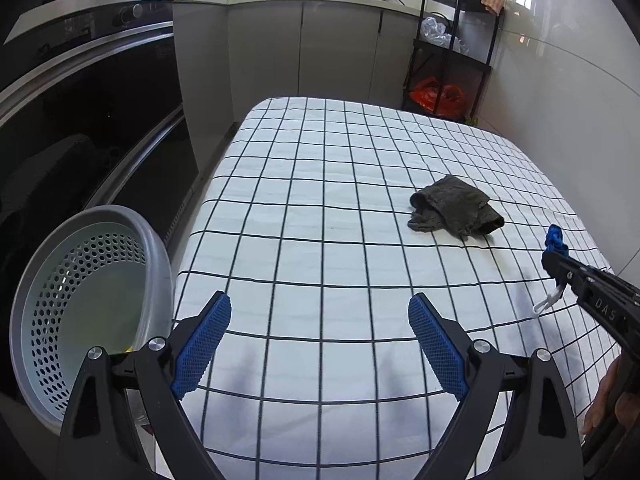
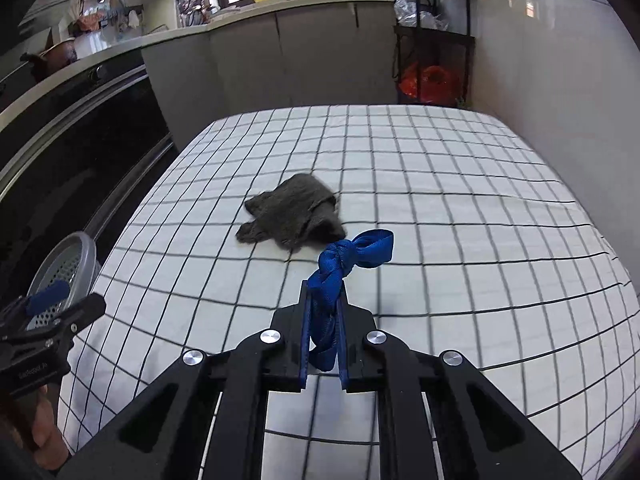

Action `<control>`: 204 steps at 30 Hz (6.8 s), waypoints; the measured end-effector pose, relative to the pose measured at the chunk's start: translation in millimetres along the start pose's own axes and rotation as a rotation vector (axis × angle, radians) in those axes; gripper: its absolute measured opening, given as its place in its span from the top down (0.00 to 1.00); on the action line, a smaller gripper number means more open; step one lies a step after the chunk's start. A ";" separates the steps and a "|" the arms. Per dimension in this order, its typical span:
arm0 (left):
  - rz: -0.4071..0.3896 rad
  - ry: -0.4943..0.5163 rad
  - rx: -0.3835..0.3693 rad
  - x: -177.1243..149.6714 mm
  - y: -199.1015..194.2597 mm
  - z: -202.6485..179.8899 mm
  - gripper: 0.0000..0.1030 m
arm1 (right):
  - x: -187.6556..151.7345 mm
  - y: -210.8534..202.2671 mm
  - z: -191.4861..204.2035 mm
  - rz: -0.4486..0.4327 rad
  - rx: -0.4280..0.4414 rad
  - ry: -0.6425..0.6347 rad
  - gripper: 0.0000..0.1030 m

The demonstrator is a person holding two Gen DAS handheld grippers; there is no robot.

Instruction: Collect trash

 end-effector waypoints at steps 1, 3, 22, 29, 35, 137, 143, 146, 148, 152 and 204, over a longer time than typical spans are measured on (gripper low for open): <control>-0.003 0.006 -0.008 2.5 -0.8 -5.3 0.14 | 4.5 -4.4 -8.1 -0.015 -0.012 0.016 0.90; -0.015 0.020 -0.018 8.6 -2.6 -17.4 0.14 | 12.0 -11.5 -24.3 -0.035 -0.020 0.054 0.90; -0.014 0.156 -0.074 74.1 63.4 -125.5 0.07 | 32.4 -20.5 -71.3 -0.044 0.055 0.233 0.90; 0.047 0.146 -0.081 82.0 99.4 -147.5 0.06 | 33.5 -18.5 -83.9 -0.043 0.058 0.271 0.90; 0.104 0.131 -0.059 84.1 130.1 -155.2 0.06 | 33.1 -18.0 -85.3 -0.043 0.076 0.273 0.90; 0.041 -0.320 0.385 -41.9 -57.0 238.4 0.27 | -11.9 41.4 345.9 0.162 0.569 -0.387 0.50; 0.041 -0.324 0.392 -42.8 -57.6 239.2 0.23 | -15.5 41.6 339.9 0.157 0.539 -0.376 0.43; 0.036 -0.320 0.411 -42.5 -58.6 238.5 0.21 | -15.7 41.3 339.4 0.145 0.522 -0.373 0.37; 0.030 -0.318 0.424 -42.2 -59.9 238.0 0.19 | -16.3 40.6 338.5 0.140 0.515 -0.368 0.34; 0.013 -0.314 0.444 -41.9 -64.1 237.3 0.15 | -16.0 40.4 335.9 0.128 0.502 -0.359 0.31; 0.018 -0.306 0.519 -41.8 -67.9 235.5 0.06 | -14.2 42.4 332.8 0.105 0.439 -0.333 0.28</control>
Point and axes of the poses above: each gripper's, at about its wrist camera, not at the fingertips, and y roughly the way its jaws point, z to its left, x to its top, the point moved 2 cm from there along y, roughly the way its jaws point, and after that the axes turned 2 degrees about y, right-handed, at the moved point
